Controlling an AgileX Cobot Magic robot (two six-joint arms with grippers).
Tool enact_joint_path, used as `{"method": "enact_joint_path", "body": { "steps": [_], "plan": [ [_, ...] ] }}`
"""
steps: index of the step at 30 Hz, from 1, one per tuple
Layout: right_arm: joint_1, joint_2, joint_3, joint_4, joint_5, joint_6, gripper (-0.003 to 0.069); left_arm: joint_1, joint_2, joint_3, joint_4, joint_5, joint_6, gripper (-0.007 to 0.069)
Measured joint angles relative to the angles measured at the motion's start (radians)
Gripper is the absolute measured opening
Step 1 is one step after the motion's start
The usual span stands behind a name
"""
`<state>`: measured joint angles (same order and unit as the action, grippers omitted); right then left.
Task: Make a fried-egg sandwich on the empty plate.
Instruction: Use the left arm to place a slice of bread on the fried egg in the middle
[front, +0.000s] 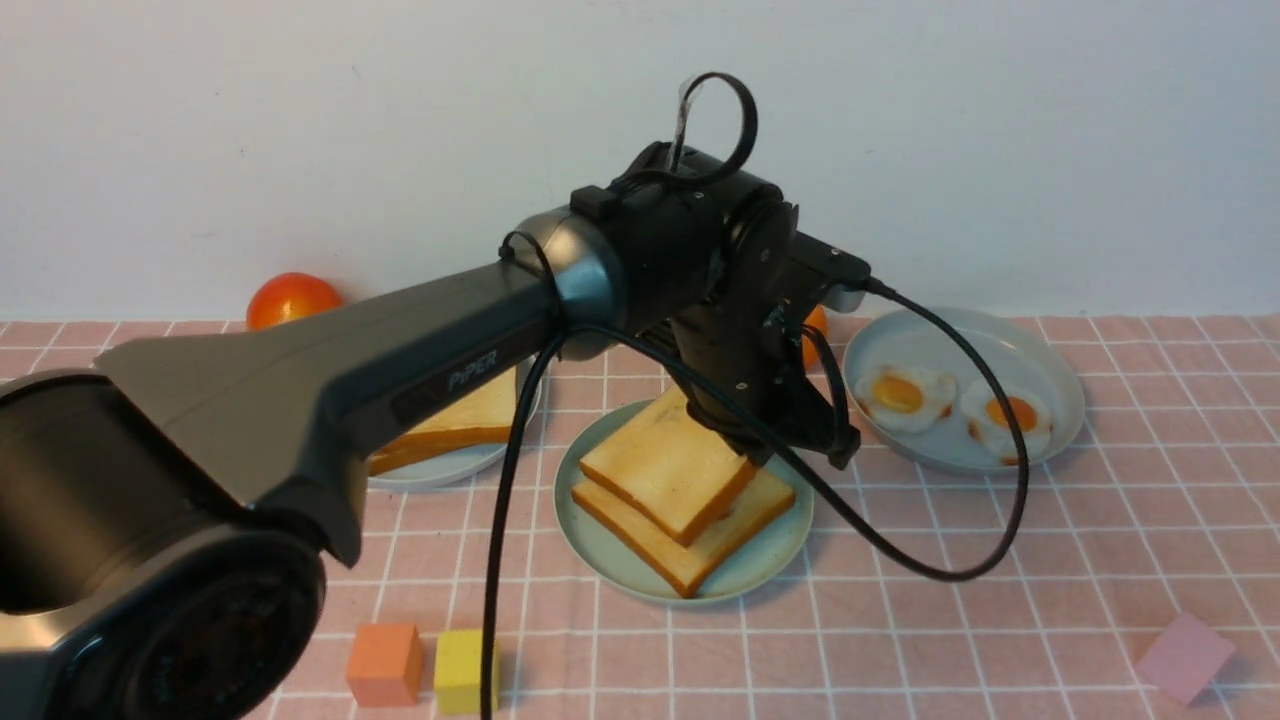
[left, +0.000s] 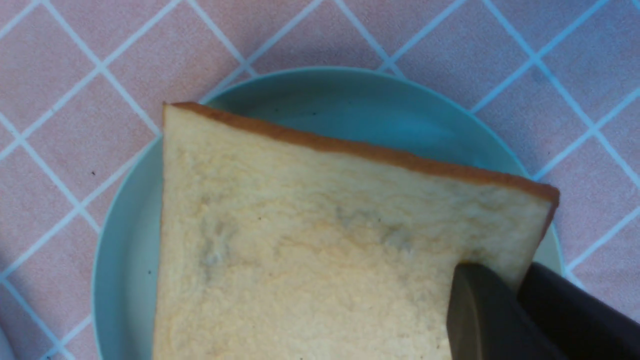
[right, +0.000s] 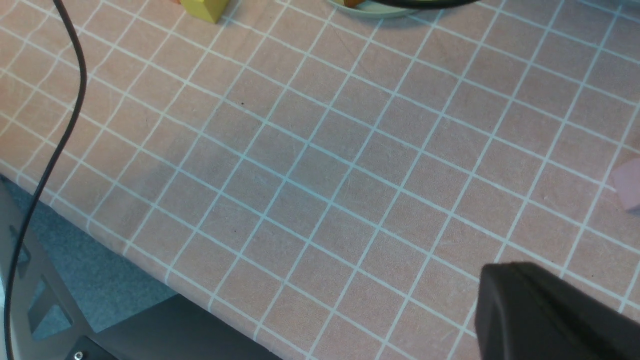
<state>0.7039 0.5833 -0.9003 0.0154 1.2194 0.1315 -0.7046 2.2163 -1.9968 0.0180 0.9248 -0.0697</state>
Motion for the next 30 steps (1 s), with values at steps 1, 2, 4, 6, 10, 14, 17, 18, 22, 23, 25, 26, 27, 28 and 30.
{"method": "enact_joint_path", "body": {
  "steps": [1, 2, 4, 6, 10, 14, 17, 18, 22, 23, 25, 26, 27, 28, 30],
  "plan": [
    [0.0, 0.0, 0.0, 0.0, 0.0, 0.0, 0.0015, 0.0, 0.001, -0.002, 0.001, 0.001, -0.001, 0.0083],
    [0.0, 0.0, 0.0, -0.001, 0.0, 0.0, 0.0015, 0.0, 0.002, -0.003, 0.002, 0.0, -0.001, 0.0083],
    [0.0, 0.0, 0.0, -0.003, -0.001, 0.0, 0.0017, 0.0, 0.01, -0.003, 0.006, 0.0, -0.001, 0.0083],
    [0.0, 0.0, 0.0, -0.003, -0.001, 0.0, 0.0018, -0.001, 0.022, -0.004, 0.008, 0.0, -0.001, 0.0083],
    [0.0, 0.0, 0.0, -0.003, -0.002, 0.0, 0.0019, -0.004, 0.042, -0.004, 0.014, 0.0, -0.002, 0.0083],
    [0.0, 0.0, 0.0, -0.001, -0.003, 0.0, 0.0022, -0.005, 0.047, -0.004, 0.021, -0.002, -0.008, 0.0098],
    [0.0, 0.0, 0.0, -0.001, -0.003, 0.0, 0.0022, -0.005, 0.047, -0.004, 0.023, -0.003, -0.014, 0.015],
    [0.0, 0.0, 0.0, 0.0, -0.003, 0.0, 0.0022, -0.005, 0.047, -0.004, 0.023, -0.003, -0.015, 0.017],
    [0.0, 0.0, 0.0, 0.0, -0.003, -0.002, 0.0022, -0.005, 0.047, -0.004, 0.024, -0.003, -0.027, 0.0288],
    [0.0, 0.0, 0.0, 0.0, -0.003, -0.002, 0.0022, -0.005, 0.047, -0.004, 0.024, -0.003, -0.027, 0.0293],
    [0.0, 0.0, 0.0, 0.0, -0.003, -0.008, 0.0022, -0.005, 0.047, -0.004, 0.024, -0.001, -0.045, 0.0347],
    [0.0, 0.0, 0.0, 0.0, -0.003, -0.011, 0.0022, -0.005, 0.047, -0.004, 0.024, 0.0, -0.05, 0.0357],
    [0.0, 0.0, 0.0, 0.0, -0.003, -0.013, 0.0022, -0.005, 0.047, -0.004, 0.024, 0.001, -0.054, 0.0367],
    [0.0, 0.0, 0.0, 0.0, -0.003, -0.016, 0.0022, -0.005, 0.046, -0.004, 0.024, 0.001, -0.055, 0.0371],
    [0.0, 0.0, 0.0, 0.0, -0.002, -0.021, 0.0022, -0.005, 0.031, -0.004, 0.019, 0.013, -0.055, 0.0373]
  ]
}}
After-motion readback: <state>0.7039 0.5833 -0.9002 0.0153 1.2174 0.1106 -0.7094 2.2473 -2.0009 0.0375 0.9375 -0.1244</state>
